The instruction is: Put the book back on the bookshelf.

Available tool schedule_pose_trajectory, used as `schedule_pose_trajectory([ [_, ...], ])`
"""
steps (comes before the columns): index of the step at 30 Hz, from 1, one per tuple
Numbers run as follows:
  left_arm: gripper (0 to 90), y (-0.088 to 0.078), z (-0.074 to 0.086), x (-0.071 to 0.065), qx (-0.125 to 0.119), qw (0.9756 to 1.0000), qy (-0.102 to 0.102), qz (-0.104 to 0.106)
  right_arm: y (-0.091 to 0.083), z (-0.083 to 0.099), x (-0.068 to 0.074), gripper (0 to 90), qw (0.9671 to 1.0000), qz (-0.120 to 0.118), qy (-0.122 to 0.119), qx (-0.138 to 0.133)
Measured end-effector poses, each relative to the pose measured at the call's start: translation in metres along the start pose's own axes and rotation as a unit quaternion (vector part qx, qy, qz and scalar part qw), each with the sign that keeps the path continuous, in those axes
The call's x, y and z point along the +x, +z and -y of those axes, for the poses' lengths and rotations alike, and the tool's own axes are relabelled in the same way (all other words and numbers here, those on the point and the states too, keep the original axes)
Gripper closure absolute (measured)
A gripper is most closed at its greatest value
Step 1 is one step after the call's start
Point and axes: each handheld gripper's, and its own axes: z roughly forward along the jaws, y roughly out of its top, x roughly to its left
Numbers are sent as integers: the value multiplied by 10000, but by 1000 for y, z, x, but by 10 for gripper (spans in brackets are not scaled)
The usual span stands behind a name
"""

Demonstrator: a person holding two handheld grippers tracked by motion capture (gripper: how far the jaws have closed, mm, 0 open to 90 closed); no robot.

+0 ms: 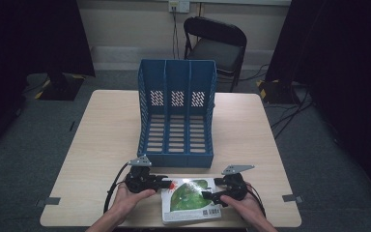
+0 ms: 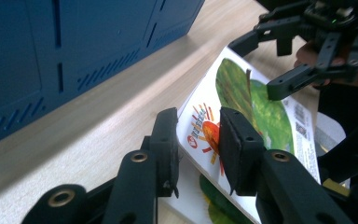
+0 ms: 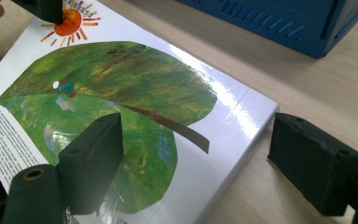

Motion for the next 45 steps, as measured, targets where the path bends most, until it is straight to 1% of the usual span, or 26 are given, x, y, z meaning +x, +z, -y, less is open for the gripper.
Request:
schedule_pose_trajectory([
  [1,696,-2,-1,0,-146,9998,-108,107,0,0,0,171,10000,4,-12,5],
  [3,705,-3,-2,0,-190,9997,-104,141,0,0,0,162,10000,-29,-5,10],
  [5,709,-4,-3,1,-231,9994,-167,194,-1,1,1,156,9999,-70,78,-4],
  [7,710,-3,-3,1,-231,9993,-212,217,0,1,1,148,10000,-75,65,6],
  [9,710,-3,-3,1,-243,9991,-234,267,-4,0,8,146,9997,78,-208,-29],
  [11,709,-2,-3,2,-208,9990,-276,267,-8,1,17,133,9990,137,-414,-113],
  [12,709,-2,-3,2,-208,9990,-276,267,-10,2,21,133,9985,164,-502,-113],
  [13,709,-1,-2,2,-210,9989,-310,269,-10,2,21,133,9985,164,-502,-113],
  [14,708,-1,-2,3,-237,9985,-382,324,-12,3,26,133,9987,125,-500,-45],
  [17,707,-1,-2,3,-245,9982,-399,367,-14,5,26,132,9989,141,-454,4],
  [19,707,1,-1,3,-230,9980,-409,426,-21,10,28,136,9979,186,-604,160],
  [20,707,1,-1,3,-230,9980,-409,426,-21,10,28,136,9979,186,-604,160],
  [21,707,1,-1,3,-230,9977,-440,452,-24,15,28,136,9977,187,-618,187],
  [22,707,2,-1,4,-237,9975,-465,478,-28,25,29,134,9975,162,-608,317],
  [23,707,2,-1,4,-231,9974,-484,475,-28,25,29,134,9975,162,-608,317],
  [27,706,4,-1,5,-235,9971,-551,475,-31,37,33,109,9966,-207,-608,524],
  [28,706,4,-1,5,-235,9971,-551,475,-31,37,33,109,9966,-207,-608,524],
  [29,706,4,-1,5,-249,9970,-555,484,-29,38,38,79,9959,-139,-700,553],
  [31,707,4,-2,6,-279,9964,-598,534,-26,39,43,71,9946,60,-867,572],
  [35,703,3,-2,7,-336,9966,-606,455,-23,38,43,66,9952,73,-830,512],
  [36,672,2,-1,7,-331,9963,-685,406,-21,36,42,66,9959,72,-768,467],
  [37,637,2,-1,7,-351,9958,-736,425,-20,35,43,66,9959,90,-781,449],
  [39,621,2,-1,7,-389,9954,-753,436,-19,34,43,65,9956,117,-808,451],
  [41,621,2,0,9,-519,9932,-875,564,-19,34,42,65,9961,68,-762,438],
  [42,619,2,1,9,-519,9924,-945,594,-19,34,42,65,9961,70,-772,431],
  [45,584,3,1,8,-482,9930,-913,566,-19,35,44,65,9959,86,-784,441],
])
